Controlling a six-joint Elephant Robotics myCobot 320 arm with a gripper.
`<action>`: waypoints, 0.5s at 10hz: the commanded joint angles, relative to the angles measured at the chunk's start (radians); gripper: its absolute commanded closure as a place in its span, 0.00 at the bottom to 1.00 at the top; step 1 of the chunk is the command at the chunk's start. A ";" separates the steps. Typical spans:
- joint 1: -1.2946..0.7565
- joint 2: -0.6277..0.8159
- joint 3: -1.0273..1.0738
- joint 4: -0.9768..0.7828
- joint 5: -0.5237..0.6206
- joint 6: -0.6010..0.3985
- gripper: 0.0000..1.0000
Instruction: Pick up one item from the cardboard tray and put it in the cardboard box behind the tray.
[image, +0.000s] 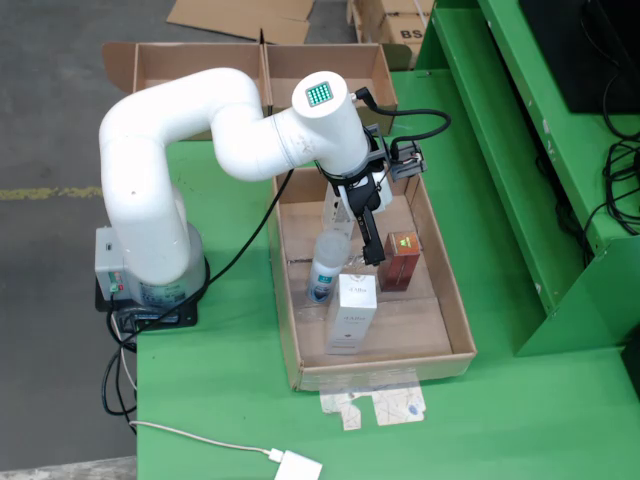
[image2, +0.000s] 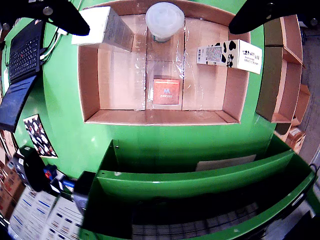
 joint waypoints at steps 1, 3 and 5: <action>0.111 0.096 -0.061 0.009 -0.054 0.059 0.00; 0.210 0.148 -0.116 -0.007 -0.094 0.128 0.00; 0.247 0.167 -0.131 -0.021 -0.103 0.151 0.00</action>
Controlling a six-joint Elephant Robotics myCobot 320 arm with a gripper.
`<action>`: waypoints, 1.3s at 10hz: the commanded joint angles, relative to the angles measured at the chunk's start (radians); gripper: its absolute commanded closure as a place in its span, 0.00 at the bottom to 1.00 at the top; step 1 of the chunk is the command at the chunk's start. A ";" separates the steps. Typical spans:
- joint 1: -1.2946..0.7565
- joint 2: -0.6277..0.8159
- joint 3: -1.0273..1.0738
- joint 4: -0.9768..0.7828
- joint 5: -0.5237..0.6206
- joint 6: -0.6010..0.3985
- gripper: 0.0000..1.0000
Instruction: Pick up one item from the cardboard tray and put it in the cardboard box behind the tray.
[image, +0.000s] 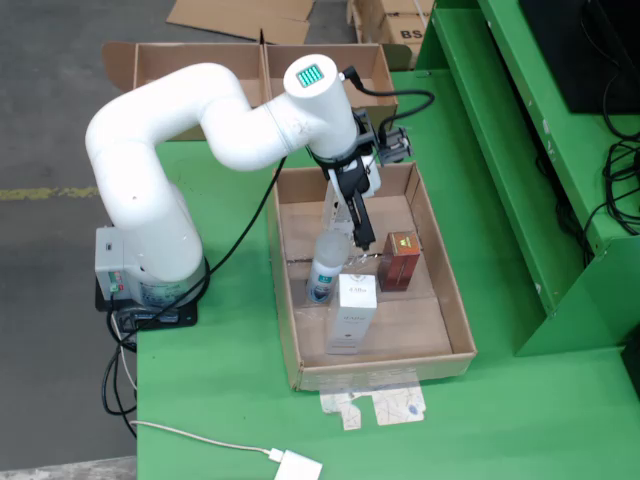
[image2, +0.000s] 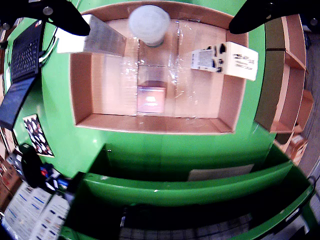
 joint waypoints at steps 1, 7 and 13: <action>0.109 0.077 -0.022 -0.014 -0.026 0.064 0.00; 0.142 0.137 -0.117 0.017 -0.050 0.159 0.00; -0.014 -0.047 -0.111 0.151 0.025 0.076 0.00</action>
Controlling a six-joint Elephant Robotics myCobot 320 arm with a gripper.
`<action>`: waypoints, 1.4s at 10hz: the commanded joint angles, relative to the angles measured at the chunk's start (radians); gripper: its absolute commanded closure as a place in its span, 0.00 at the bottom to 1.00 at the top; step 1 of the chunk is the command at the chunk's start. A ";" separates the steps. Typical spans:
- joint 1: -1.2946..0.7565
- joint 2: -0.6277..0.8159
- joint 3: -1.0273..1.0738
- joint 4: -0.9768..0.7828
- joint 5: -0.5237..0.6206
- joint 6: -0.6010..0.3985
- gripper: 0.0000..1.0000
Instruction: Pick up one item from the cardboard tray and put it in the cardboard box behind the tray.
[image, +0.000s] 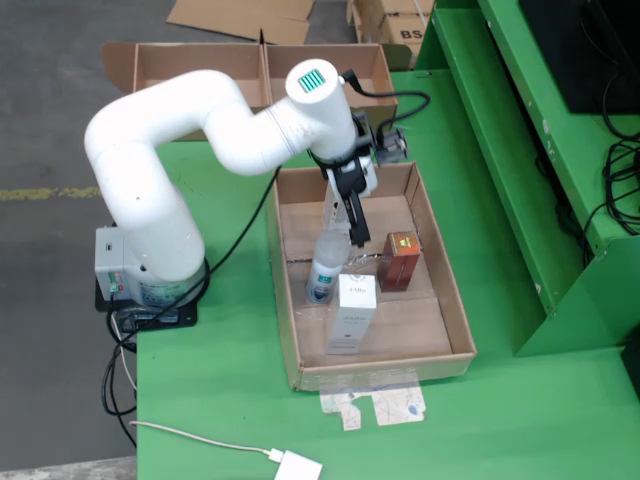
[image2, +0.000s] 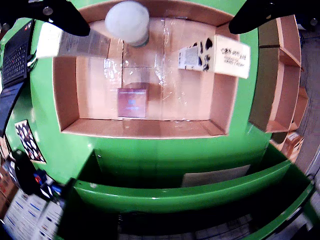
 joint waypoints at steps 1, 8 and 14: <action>-0.086 -0.093 -0.008 0.100 0.010 -0.006 0.00; -0.107 -0.113 -0.059 0.158 0.008 0.003 0.00; -0.122 -0.127 -0.150 0.253 0.028 -0.005 0.00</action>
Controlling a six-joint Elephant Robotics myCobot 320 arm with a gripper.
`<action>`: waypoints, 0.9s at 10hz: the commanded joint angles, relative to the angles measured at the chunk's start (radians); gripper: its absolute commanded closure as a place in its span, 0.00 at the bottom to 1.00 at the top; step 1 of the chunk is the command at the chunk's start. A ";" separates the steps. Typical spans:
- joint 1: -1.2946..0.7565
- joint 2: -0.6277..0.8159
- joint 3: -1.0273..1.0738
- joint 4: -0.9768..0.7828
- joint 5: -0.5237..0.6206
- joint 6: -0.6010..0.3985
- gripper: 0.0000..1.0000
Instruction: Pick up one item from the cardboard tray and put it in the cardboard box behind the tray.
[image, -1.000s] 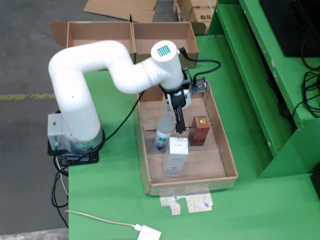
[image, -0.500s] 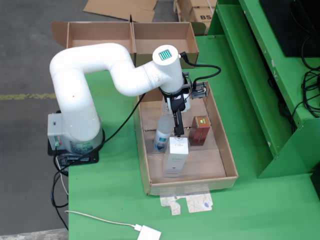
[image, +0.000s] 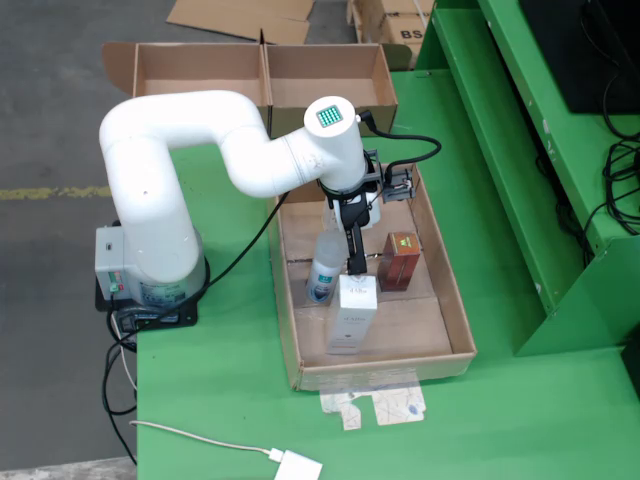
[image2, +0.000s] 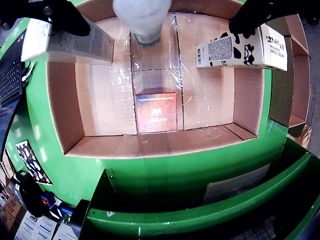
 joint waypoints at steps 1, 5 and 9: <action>0.001 0.016 -0.036 0.063 0.004 0.003 0.00; 0.018 0.004 -0.073 0.083 0.001 0.021 0.00; 0.025 0.006 -0.087 0.092 -0.006 0.020 0.00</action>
